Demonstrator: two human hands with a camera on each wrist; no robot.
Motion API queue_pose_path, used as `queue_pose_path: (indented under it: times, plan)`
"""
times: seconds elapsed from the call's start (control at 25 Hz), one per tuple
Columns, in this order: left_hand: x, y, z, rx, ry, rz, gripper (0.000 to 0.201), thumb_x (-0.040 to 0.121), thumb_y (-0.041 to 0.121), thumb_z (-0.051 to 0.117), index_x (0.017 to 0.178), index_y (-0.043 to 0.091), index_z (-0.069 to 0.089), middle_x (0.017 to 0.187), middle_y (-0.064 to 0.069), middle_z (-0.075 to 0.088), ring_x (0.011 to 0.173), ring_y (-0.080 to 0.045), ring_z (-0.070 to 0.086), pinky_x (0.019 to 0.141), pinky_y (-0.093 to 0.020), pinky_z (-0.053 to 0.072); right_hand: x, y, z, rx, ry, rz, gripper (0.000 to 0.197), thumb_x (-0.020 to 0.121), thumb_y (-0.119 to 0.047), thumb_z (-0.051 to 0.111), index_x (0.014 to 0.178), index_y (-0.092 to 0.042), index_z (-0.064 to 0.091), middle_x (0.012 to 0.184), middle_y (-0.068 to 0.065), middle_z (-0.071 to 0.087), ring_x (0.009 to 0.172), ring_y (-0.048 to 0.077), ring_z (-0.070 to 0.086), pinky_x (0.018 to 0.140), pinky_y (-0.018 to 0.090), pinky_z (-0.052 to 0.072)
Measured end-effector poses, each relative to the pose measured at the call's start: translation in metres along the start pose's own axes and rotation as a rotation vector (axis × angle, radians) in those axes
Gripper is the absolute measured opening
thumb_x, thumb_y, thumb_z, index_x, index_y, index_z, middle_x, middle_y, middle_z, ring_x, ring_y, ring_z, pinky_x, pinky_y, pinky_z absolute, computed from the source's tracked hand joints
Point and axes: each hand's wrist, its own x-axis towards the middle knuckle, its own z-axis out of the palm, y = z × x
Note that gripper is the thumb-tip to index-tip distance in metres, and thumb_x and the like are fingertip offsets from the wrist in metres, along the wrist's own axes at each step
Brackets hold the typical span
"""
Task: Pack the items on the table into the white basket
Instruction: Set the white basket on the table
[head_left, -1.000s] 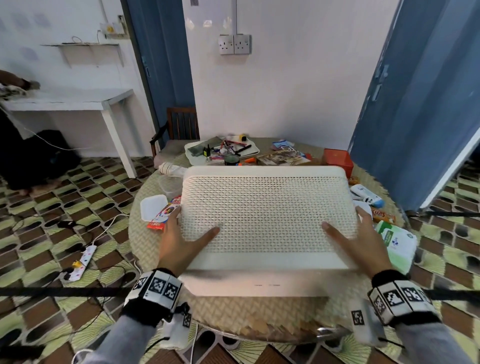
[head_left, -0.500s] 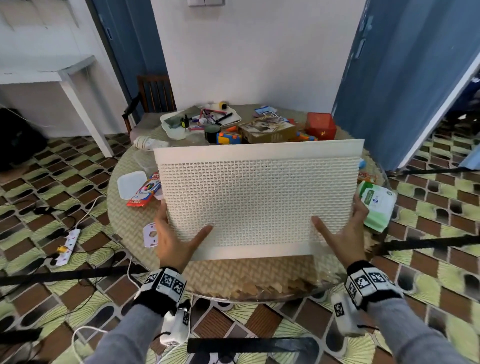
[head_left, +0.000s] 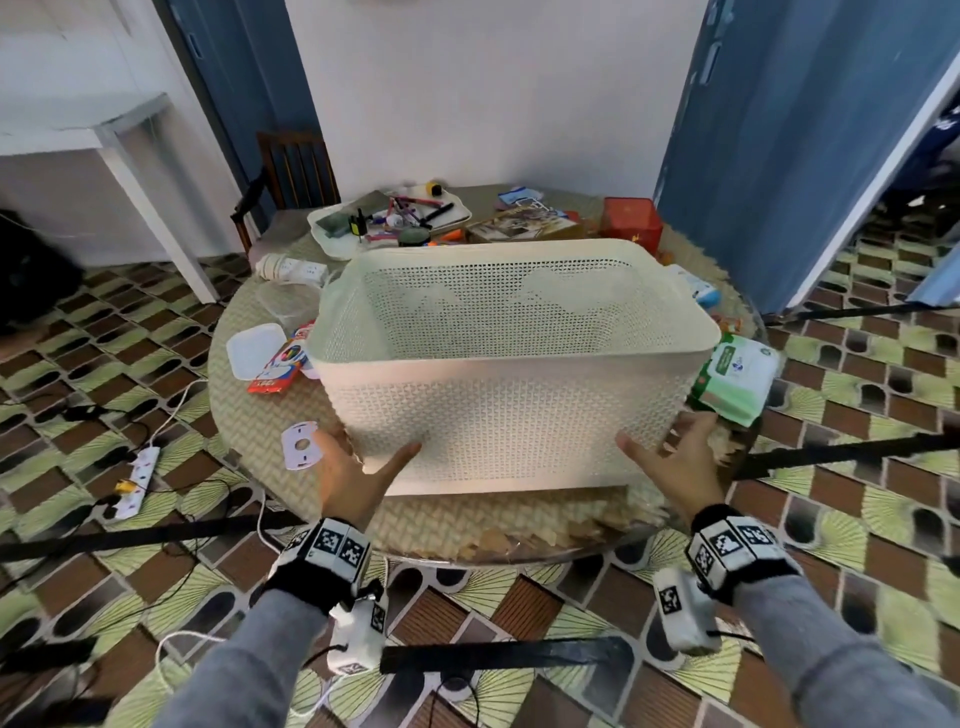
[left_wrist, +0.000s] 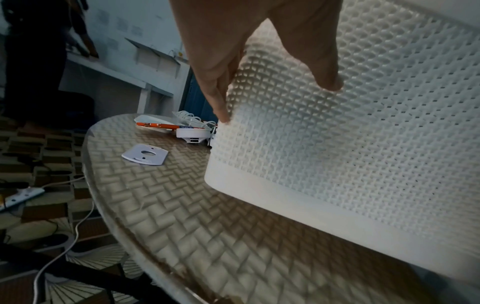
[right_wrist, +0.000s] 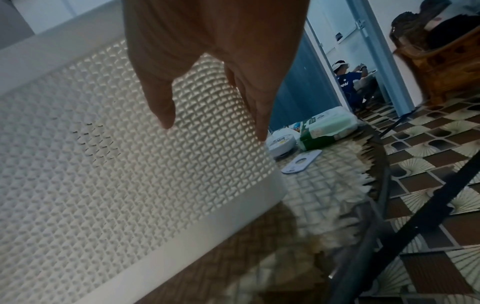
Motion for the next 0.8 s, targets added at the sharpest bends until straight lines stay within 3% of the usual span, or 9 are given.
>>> queue_pose_path:
  times: [0.12,0.28,0.4,0.52,0.64,0.8]
  plan:
    - [-0.004,-0.007,0.001,0.052,-0.028,-0.029,0.118,0.039,0.075,0.080,0.122,0.010,0.029,0.133,-0.012,0.050,0.123,-0.025,0.049,0.102,-0.049,0.044,-0.003,0.011,-0.004,-0.026,-0.020,0.031,0.064,0.078,-0.022,0.077,0.119,-0.007,0.030,0.116,0.006,0.051,0.110,0.022,0.052,0.090,0.034,0.042]
    - [-0.011,-0.006,-0.009,0.062,-0.019,-0.027,0.109,0.048,0.062,0.084,0.128,0.003,0.039,0.130,-0.012,0.055,0.121,-0.026,0.053,0.103,-0.047,0.043,-0.008,0.022,-0.013,-0.096,0.022,0.038,0.059,0.073,-0.025,0.081,0.112,-0.009,0.040,0.111,0.007,0.056,0.111,0.029,0.055,0.094,0.041,0.046]
    - [-0.011,-0.002,-0.016,0.045,0.036,-0.025,0.114,0.054,0.054,0.086,0.141,0.012,0.027,0.141,-0.011,0.045,0.130,-0.023,0.045,0.110,-0.044,0.036,-0.014,0.015,-0.017,0.003,0.027,0.031,0.073,0.073,-0.021,0.080,0.129,-0.015,0.034,0.122,0.002,0.049,0.116,0.022,0.052,0.094,0.033,0.044]
    - [-0.008,0.009,-0.016,-0.038,0.057,0.019,0.113,0.052,0.048,0.089,0.142,0.016,0.027,0.137,-0.008,0.049,0.125,-0.022,0.048,0.106,-0.043,0.041,-0.016,-0.002,-0.016,0.103,0.040,0.002,0.091,0.068,-0.029,0.083,0.139,-0.019,0.026,0.136,-0.002,0.041,0.123,0.014,0.041,0.095,0.026,0.039]
    - [-0.009,0.021,-0.011,-0.085,0.081,0.017,0.101,0.061,0.033,0.088,0.140,0.010,0.029,0.128,-0.004,0.051,0.115,-0.019,0.053,0.101,-0.036,0.045,-0.013,-0.011,-0.012,0.099,0.117,-0.003,0.091,0.064,-0.037,0.084,0.136,-0.016,0.032,0.139,0.004,0.044,0.123,0.014,0.041,0.098,0.029,0.033]
    - [-0.006,0.029,-0.007,-0.094,0.041,0.016,0.093,0.069,0.023,0.084,0.139,0.005,0.026,0.121,-0.002,0.047,0.111,-0.017,0.052,0.097,-0.031,0.045,-0.010,-0.015,-0.010,0.081,0.124,-0.003,0.092,0.060,-0.044,0.083,0.133,-0.014,0.036,0.137,0.005,0.048,0.122,0.017,0.046,0.103,0.036,0.039]
